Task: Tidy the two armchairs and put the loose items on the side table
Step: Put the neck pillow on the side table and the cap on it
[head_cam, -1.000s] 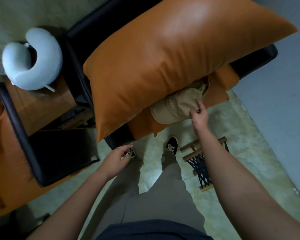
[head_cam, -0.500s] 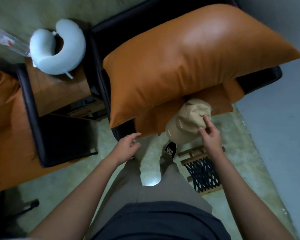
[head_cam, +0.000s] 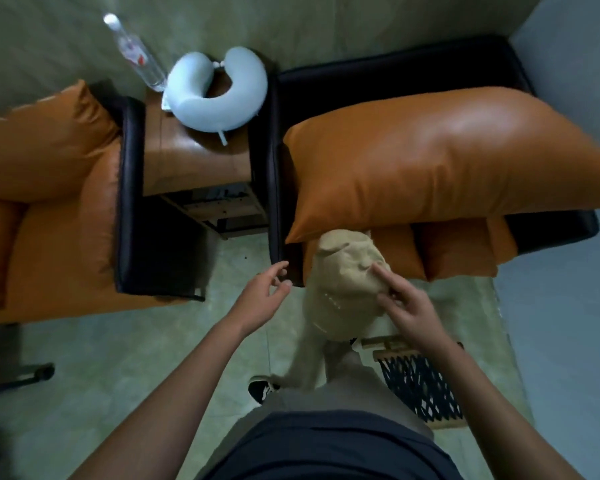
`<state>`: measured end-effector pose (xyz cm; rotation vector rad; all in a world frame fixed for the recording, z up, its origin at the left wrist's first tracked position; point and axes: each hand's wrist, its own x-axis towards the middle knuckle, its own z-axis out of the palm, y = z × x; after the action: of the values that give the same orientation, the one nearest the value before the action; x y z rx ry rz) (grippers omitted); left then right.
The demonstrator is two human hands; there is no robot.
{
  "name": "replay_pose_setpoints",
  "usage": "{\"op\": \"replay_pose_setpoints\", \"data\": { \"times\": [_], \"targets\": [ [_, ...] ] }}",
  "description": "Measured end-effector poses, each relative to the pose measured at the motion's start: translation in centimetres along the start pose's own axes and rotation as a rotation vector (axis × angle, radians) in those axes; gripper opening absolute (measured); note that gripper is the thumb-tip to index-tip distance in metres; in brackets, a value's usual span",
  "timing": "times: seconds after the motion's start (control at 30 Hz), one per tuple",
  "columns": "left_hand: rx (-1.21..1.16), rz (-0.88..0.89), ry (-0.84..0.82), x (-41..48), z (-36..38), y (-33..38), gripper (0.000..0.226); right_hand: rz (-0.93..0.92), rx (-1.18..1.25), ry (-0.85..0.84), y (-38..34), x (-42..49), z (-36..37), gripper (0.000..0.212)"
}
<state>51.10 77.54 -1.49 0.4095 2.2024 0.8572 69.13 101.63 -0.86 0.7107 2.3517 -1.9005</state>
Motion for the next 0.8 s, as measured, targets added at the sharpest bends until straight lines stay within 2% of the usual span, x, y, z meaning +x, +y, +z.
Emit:
{"op": "replay_pose_setpoints", "data": {
  "times": [0.17, 0.33, 0.47, 0.53, 0.57, 0.7, 0.77, 0.8],
  "targets": [
    [-0.241, 0.071, 0.186, -3.4, -5.8, -1.1, 0.059, -0.147, -0.043, -0.126, -7.1, -1.3, 6.3, 0.056],
    [-0.502, 0.028, 0.193, -7.5, -11.5, -4.6, 0.081, -0.270, -0.040, -0.243, -12.5, -2.3, 12.6, 0.054],
    [-0.821, -0.031, 0.153, -11.3, -14.9, -8.3, 0.068, -0.363, -0.007, -0.227, -15.4, -2.7, 17.6, 0.044],
    [-0.993, 0.002, 0.198, -13.3, -16.1, -9.9, 0.059, -0.389, 0.043, -0.209, -16.3, -2.8, 19.6, 0.028],
    [-1.059, 0.020, 0.240, -14.2, -16.7, -10.6, 0.059, -0.401, 0.071, -0.188, -16.7, -2.9, 20.4, 0.029],
    [-1.283, 0.147, 0.297, -17.0, -18.4, -12.1, 0.061, -0.353, 0.148, -0.102, -18.2, -3.0, 23.1, 0.024],
    [-1.322, 0.201, 0.300, -18.0, -19.2, -12.1, 0.061, -0.275, 0.205, -0.093, -18.8, -2.5, 24.2, 0.045],
    [-1.321, 0.221, 0.303, -18.4, -19.6, -12.1, 0.061, -0.247, 0.223, -0.097, -19.0, -2.1, 24.7, 0.046]
  ]
}}
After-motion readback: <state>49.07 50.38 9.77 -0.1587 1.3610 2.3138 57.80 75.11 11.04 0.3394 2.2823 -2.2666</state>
